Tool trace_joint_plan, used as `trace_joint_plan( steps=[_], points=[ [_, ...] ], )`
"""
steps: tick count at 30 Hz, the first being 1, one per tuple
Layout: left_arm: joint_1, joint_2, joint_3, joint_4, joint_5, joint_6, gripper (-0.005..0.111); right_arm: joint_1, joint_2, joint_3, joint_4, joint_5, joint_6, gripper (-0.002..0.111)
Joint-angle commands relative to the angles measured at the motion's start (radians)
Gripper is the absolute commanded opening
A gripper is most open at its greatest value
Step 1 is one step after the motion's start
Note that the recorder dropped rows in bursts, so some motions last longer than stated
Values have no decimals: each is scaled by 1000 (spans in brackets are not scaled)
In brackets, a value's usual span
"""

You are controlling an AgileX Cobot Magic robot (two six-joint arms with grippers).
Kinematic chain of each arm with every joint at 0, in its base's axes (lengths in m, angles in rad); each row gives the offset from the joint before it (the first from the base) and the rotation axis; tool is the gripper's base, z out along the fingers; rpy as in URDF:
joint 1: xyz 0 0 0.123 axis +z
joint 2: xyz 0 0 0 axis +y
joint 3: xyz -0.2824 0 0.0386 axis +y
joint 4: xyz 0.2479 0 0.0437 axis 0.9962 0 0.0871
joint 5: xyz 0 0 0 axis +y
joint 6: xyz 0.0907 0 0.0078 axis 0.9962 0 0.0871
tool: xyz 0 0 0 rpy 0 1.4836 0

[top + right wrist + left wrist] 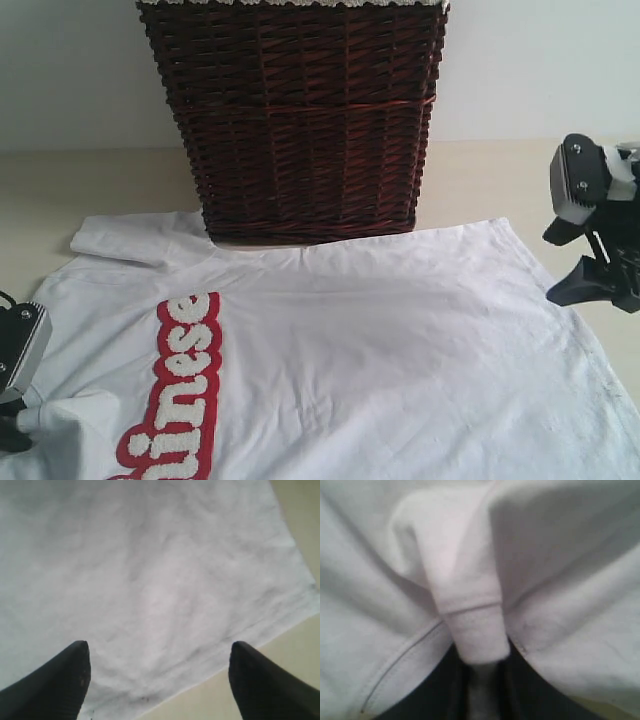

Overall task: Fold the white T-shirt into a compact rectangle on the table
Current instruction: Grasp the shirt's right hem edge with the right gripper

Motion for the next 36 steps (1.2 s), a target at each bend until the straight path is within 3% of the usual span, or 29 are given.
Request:
trace_joint_plan(
  steps=[1, 8, 15, 18, 22, 26, 28, 36],
  points=[
    [1, 79, 44, 118, -232, 1, 0, -5, -23, 4, 145, -36, 58, 74],
    [1, 79, 44, 118, -232, 1, 0, -5, -27, 4, 131, -177, 175, 105],
    [1, 79, 44, 118, -232, 1, 0, -5, -27, 4, 232, -178, 344, 105],
    [1, 79, 44, 118, -232, 1, 0, -3, -27, 4, 283, -163, 327, 105],
    [1, 79, 44, 118, -232, 1, 0, 11, -25, 4, 50, 1, 145, 105],
    [1, 79, 44, 118, -232, 1, 0, 38, 2, 4, -275, 226, 137, 105],
    [1, 79, 44, 118, -232, 1, 0, 38, 39, 4, -350, 338, 139, 105],
    [1, 79, 44, 118, -232, 1, 0, 37, 110, 4, -432, 173, 105, 105]
  ],
)
